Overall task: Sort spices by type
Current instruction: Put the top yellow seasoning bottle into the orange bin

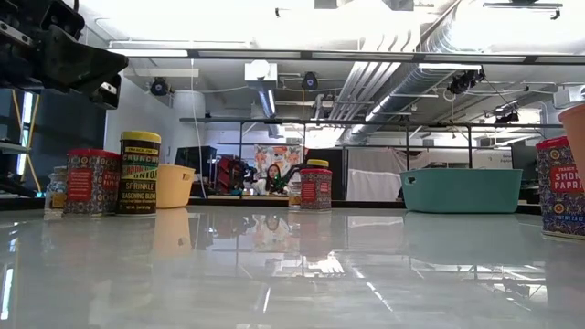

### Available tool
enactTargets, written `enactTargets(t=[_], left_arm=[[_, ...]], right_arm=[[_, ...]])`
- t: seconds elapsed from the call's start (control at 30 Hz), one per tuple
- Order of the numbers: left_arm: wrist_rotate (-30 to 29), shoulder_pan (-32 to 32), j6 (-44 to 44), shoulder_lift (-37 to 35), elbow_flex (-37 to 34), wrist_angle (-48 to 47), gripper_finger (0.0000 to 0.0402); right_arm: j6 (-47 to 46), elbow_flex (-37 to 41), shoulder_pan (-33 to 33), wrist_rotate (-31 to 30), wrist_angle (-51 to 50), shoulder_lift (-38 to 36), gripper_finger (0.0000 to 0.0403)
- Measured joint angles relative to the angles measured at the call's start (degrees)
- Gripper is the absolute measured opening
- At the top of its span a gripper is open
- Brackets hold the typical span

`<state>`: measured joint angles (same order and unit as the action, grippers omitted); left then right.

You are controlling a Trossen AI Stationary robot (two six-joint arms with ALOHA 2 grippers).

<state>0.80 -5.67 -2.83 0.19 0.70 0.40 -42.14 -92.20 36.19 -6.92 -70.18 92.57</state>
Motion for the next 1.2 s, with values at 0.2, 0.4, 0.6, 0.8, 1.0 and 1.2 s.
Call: enactTargets(t=[0.2,0.4,0.6,0.8,1.0,1.2], left_arm=[[0.0,0.0,0.0,0.0,0.0,0.0,0.0000],[0.0,0.0,0.0,0.0,0.0,0.4,0.0000],[0.0,0.0,-5.2,0.0,0.0,5.0,0.0000],[0.0,0.0,-14.0,0.0,0.0,21.2,0.0000],[0.0,0.0,-20.3,0.0,0.0,44.8,0.0000],[-0.6,0.0,-22.5,0.0,0.0,63.9,0.0000]], right_arm=[[6.5,0.0,-15.9,-3.6,15.6,-0.3,0.0300],[-2.1,0.0,-28.0,6.6,26.6,-1.0,0.0300],[-1.4,0.0,-36.0,1.8,36.7,-0.5,0.0300],[0.0,0.0,-43.0,0.5,51.2,0.0,0.0300],[-5.1,0.0,-47.1,-6.1,51.0,0.0,0.0300],[-11.1,0.0,-51.8,-9.6,44.5,2.0,0.0300]])
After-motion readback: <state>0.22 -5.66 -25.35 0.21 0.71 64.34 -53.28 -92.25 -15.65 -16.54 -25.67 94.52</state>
